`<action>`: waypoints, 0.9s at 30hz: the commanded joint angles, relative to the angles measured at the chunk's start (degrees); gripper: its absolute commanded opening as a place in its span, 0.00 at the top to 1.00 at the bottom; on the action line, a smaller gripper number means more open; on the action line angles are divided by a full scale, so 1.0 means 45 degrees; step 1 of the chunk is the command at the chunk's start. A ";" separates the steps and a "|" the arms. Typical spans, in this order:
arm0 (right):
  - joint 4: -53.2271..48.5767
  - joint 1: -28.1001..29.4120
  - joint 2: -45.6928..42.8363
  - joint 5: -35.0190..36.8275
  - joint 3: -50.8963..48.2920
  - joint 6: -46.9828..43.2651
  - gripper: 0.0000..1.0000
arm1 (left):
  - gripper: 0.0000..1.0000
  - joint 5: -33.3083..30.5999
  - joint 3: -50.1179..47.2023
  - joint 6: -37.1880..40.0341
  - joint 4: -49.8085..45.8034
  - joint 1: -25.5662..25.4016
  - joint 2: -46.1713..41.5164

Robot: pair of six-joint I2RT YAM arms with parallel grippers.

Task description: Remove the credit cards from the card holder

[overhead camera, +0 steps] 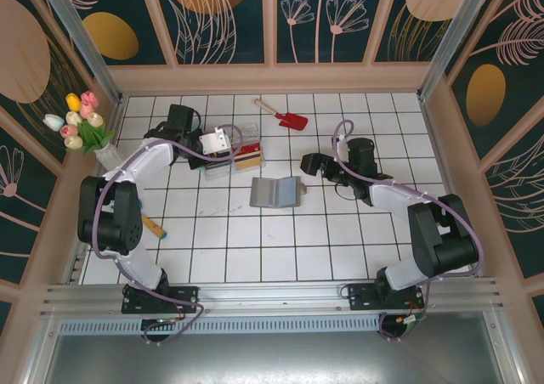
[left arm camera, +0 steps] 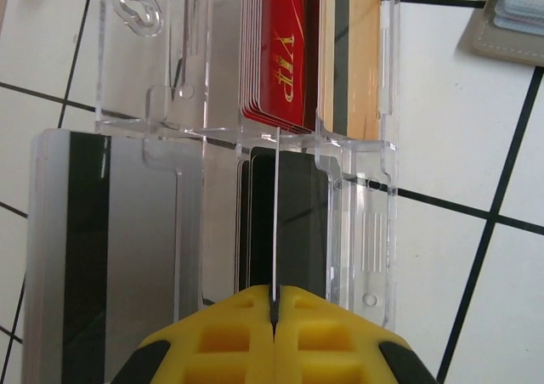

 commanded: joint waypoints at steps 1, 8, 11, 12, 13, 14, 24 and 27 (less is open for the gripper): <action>0.0260 -0.0012 0.0003 -0.0130 0.0228 -0.0023 0.01 | 0.99 0.0445 0.0335 0.0534 -0.0076 0.0071 0.0348; -0.0092 0.0005 0.0032 0.0262 0.0349 -0.0126 0.01 | 0.92 0.0633 0.0693 0.0744 -0.0681 0.0070 0.0753; -0.0185 0.0017 0.0073 0.0363 0.0396 -0.0152 0.01 | 0.90 0.0459 0.0776 0.0826 -0.0682 0.0071 0.0957; -0.0224 0.0024 0.0072 0.0425 0.0410 -0.0170 0.01 | 0.89 0.0390 0.0819 0.0860 -0.0677 0.0070 0.1002; -0.0301 0.0028 0.0055 0.0483 0.0427 -0.0218 0.01 | 0.89 0.0310 0.0867 0.0935 -0.0710 0.0072 0.1032; -0.0387 0.0023 0.0024 0.0601 0.0461 -0.0259 0.01 | 0.88 0.0211 0.0873 0.1011 -0.0755 0.0077 0.1040; -0.0558 0.0042 -0.0046 0.0868 0.0513 -0.0358 0.01 | 0.73 -0.0417 0.1101 0.1222 -0.0745 0.0070 0.1151; -0.0578 0.0047 -0.0101 0.0847 0.0533 -0.0368 0.01 | 0.66 -0.0389 0.1328 0.1053 -0.0831 0.0071 0.1154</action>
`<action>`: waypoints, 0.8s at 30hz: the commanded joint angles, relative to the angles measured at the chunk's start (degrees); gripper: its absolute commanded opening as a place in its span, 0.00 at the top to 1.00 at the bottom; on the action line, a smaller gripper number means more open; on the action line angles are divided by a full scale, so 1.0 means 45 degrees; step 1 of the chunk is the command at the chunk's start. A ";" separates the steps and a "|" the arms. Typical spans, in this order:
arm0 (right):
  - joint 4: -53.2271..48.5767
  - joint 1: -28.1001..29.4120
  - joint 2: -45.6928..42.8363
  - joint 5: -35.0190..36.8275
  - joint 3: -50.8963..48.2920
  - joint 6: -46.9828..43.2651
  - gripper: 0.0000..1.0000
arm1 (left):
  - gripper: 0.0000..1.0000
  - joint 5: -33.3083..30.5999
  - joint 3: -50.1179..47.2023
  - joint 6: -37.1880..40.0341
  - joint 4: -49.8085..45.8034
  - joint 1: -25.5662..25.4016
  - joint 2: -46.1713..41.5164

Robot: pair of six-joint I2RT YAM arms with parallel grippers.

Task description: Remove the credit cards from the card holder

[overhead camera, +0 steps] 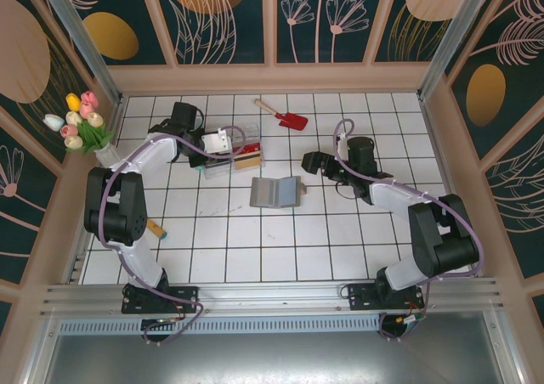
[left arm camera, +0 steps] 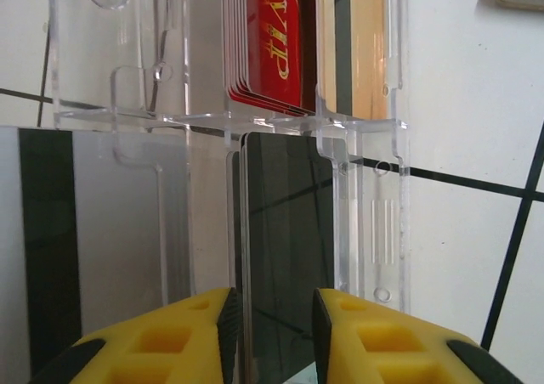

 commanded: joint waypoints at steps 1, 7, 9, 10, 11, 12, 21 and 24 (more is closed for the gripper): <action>-0.0140 0.0044 -0.0116 0.0124 0.0328 -0.0284 0.01 | 0.64 0.0071 0.0609 0.0053 -0.0429 0.0068 0.0252; -0.0465 0.0216 -0.0446 0.0782 0.0446 -0.0431 0.01 | 0.59 0.1179 0.0990 -0.0917 -0.0167 0.0082 -0.0594; -0.0632 0.0549 -0.1141 0.1990 0.0436 -0.0605 0.01 | 0.59 0.1566 0.1116 -0.1877 0.0102 0.0070 -0.0971; -0.0805 0.0776 -0.1522 0.2583 0.0510 -0.0841 0.01 | 0.58 0.1727 0.1125 -0.2604 0.0410 0.0073 -0.1425; -0.1078 0.0953 -0.1827 0.3076 0.0693 -0.1033 0.01 | 0.59 0.1853 0.1005 -0.3425 0.0891 0.0085 -0.1751; -0.1371 0.1107 -0.1985 0.3366 0.0912 -0.1198 0.01 | 0.58 0.1889 0.0774 -0.4171 0.1447 0.0080 -0.2097; -0.4568 0.3709 -0.0988 0.4401 0.3189 -0.1474 0.02 | 0.35 0.2702 -0.3151 -1.0720 0.6140 0.0048 -0.5998; -0.5172 0.4646 -0.0234 0.4413 0.3538 -0.1192 0.02 | 0.28 0.2630 -0.4565 -1.2013 0.6969 0.0049 -0.7194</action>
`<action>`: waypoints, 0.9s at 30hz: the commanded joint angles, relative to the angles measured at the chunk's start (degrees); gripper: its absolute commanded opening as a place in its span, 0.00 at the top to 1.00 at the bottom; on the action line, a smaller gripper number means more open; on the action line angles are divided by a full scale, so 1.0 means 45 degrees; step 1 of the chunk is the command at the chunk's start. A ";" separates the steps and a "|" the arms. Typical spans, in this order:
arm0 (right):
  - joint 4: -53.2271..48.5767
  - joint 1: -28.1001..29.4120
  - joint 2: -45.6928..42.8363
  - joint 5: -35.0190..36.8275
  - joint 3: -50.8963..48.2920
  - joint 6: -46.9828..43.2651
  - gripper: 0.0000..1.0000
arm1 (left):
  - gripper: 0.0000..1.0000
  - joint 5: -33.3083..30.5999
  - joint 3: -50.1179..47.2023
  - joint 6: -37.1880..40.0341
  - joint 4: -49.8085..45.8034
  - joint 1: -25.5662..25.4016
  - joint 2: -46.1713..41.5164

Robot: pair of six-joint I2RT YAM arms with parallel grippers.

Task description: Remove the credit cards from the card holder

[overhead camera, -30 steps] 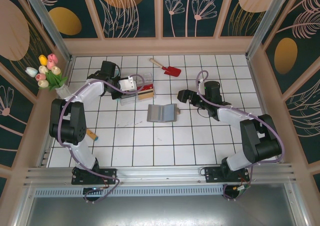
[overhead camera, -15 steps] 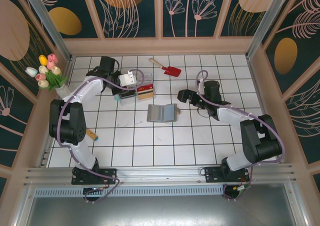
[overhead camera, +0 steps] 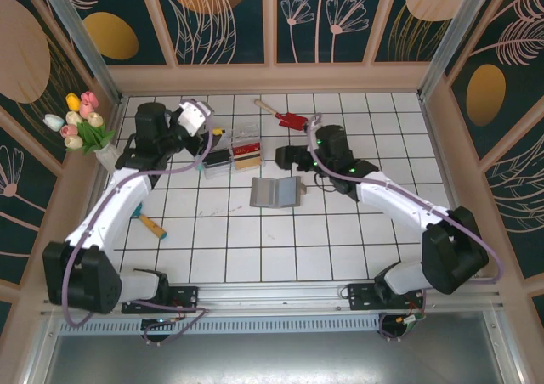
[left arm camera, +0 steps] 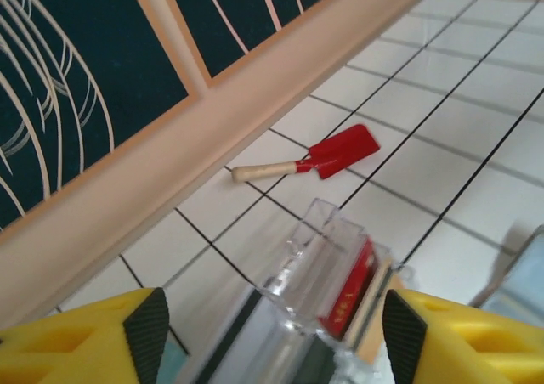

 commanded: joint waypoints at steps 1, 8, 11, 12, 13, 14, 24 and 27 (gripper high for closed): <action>-0.1631 0.0930 0.0916 0.0475 0.0365 0.0111 0.02 | 0.27 0.0399 -0.1513 -0.2574 0.1565 0.0054 -0.0955; -0.2525 0.2203 0.3059 0.1571 0.1266 0.1060 0.03 | 0.02 -0.0500 -0.3798 -0.3623 0.1922 0.0054 -0.2153; -0.3156 0.2460 0.3945 0.2165 0.1949 0.1470 0.03 | 0.02 -0.1017 -0.4815 -0.4966 0.2814 0.0053 -0.2378; -0.3417 0.2544 0.4192 0.2473 0.2175 0.1583 0.04 | 0.01 -0.1369 -0.5043 -0.5344 0.2997 0.0063 -0.2420; -0.3697 0.2672 0.4455 0.2931 0.2408 0.1655 0.04 | 0.01 -0.1880 -0.5277 -0.5991 0.3204 0.0058 -0.2477; -0.4024 0.2769 0.4746 0.3322 0.2638 0.1726 0.04 | 0.02 -0.2243 -0.5501 -0.6448 0.3416 0.0058 -0.2552; -0.5017 0.2925 0.6249 0.3395 0.3433 0.2648 0.11 | 0.01 -0.4750 -0.5290 -1.1109 0.3016 0.0053 -0.1860; -0.5110 0.2929 0.6532 0.3247 0.3479 0.2828 0.12 | 0.01 -0.4789 -0.4707 -1.1250 0.2564 0.0063 -0.1137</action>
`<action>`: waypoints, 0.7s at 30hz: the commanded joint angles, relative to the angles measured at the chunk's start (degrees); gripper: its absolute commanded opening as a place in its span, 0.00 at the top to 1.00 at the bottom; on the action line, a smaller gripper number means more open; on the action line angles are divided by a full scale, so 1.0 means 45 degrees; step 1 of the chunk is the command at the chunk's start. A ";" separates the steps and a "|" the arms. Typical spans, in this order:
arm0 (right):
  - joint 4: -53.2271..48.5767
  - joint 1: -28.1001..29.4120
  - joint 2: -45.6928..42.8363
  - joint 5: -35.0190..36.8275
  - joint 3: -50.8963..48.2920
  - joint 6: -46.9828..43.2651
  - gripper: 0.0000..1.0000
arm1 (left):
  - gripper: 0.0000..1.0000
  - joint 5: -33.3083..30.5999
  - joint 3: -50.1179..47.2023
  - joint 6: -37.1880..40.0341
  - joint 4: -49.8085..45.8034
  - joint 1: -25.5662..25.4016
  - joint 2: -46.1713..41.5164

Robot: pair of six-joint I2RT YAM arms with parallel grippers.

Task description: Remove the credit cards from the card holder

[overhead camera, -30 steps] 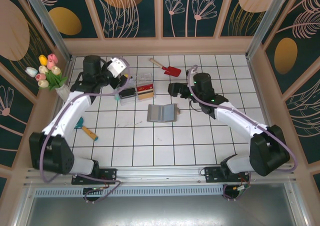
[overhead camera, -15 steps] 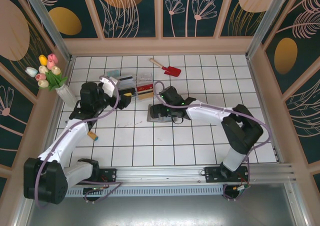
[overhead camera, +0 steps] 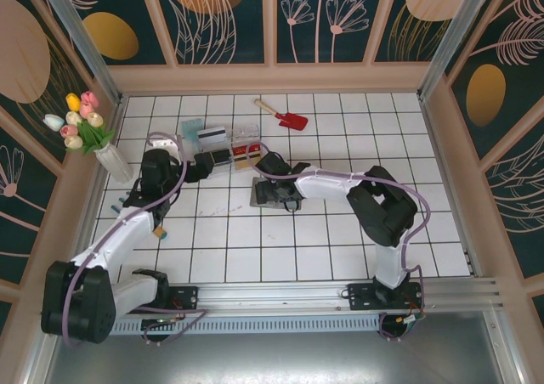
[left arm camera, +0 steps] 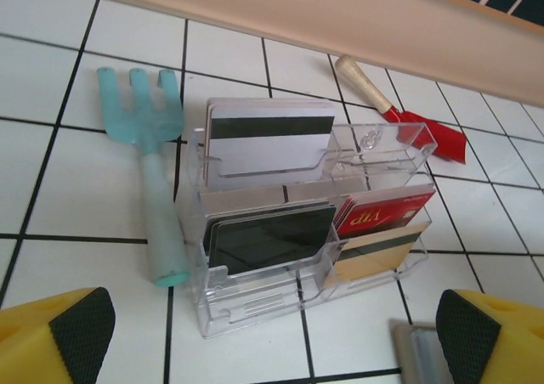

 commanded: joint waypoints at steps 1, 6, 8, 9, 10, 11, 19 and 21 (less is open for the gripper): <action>-0.0709 0.0057 0.0449 -0.0088 0.0308 0.0560 0.12 | 0.01 -0.0609 0.1009 -0.1096 -0.0506 0.0059 0.0819; -0.1056 0.0030 0.0861 -0.0021 0.0440 0.0681 0.15 | 0.01 -0.0425 0.1663 -0.1418 -0.0757 0.0058 0.1741; -0.1072 0.0011 0.0833 -0.0013 0.0327 0.0677 0.19 | 0.01 0.0602 0.1876 -0.1438 -0.0805 0.0067 0.2067; -0.1067 -0.0037 0.0785 -0.0013 0.0229 0.0695 0.21 | 0.01 0.0998 0.1969 -0.1443 -0.0792 0.0053 0.2252; -0.1043 -0.0093 0.0740 -0.0031 0.0138 0.0696 0.23 | 0.01 0.1033 0.1998 -0.1553 -0.0836 0.0057 0.2356; -0.0952 -0.0158 0.0664 -0.0169 -0.0011 0.0670 0.24 | 0.01 0.1040 0.1996 -0.1556 -0.0859 0.0054 0.2419; 0.0169 -0.0612 0.0241 -0.1236 -0.1098 0.0819 0.37 | 0.01 0.2545 0.2269 -0.1931 -0.0984 0.0053 0.3087; 0.0490 -0.0685 0.0109 -0.1460 -0.1359 0.0819 0.38 | 0.03 0.3418 0.2227 -0.2143 -0.0743 0.0054 0.3259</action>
